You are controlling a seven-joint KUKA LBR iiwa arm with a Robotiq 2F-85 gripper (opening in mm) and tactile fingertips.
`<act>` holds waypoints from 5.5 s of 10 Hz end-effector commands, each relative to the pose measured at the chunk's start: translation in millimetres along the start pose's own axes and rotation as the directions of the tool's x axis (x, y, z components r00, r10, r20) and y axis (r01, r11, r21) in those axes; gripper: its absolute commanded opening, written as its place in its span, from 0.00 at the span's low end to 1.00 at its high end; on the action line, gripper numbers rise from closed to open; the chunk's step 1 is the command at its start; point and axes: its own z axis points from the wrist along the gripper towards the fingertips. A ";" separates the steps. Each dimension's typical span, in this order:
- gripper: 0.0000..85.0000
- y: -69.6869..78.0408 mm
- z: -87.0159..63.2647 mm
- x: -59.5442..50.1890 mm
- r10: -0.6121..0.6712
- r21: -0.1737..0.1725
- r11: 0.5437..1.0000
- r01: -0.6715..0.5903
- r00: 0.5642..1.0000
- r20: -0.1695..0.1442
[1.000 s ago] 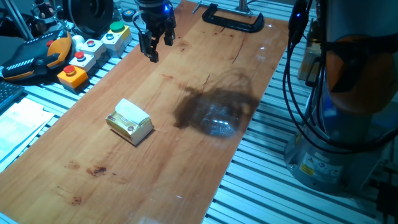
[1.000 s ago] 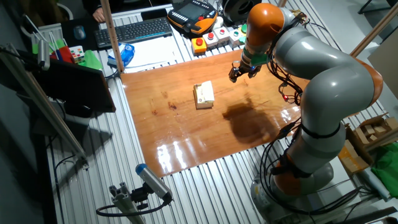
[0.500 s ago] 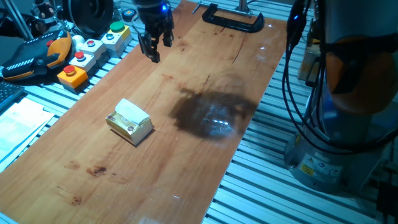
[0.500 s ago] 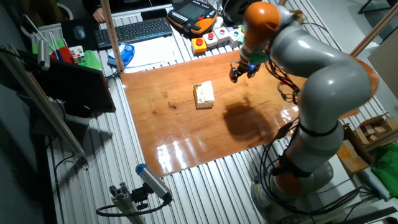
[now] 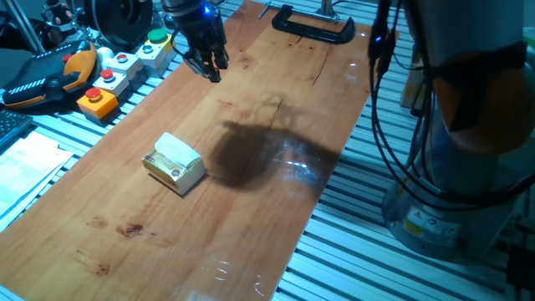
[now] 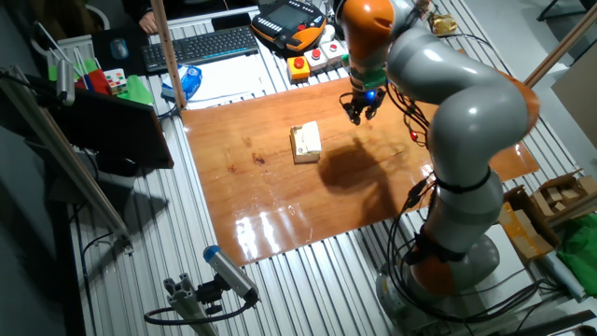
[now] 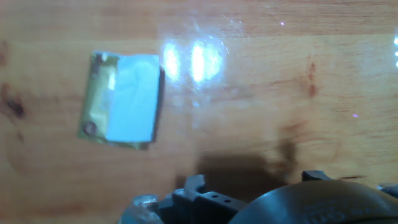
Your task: Pull out a napkin
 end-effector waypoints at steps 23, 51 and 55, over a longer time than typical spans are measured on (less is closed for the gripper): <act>0.01 -0.1 0.1 0.5 0.026 -0.217 0.976 0.015 0.983 0.184; 1.00 111.2 108.7 -127.7 0.192 -0.255 0.959 -0.126 0.949 0.251; 0.98 118.0 117.6 -132.4 0.201 -0.266 0.955 -0.134 0.950 0.241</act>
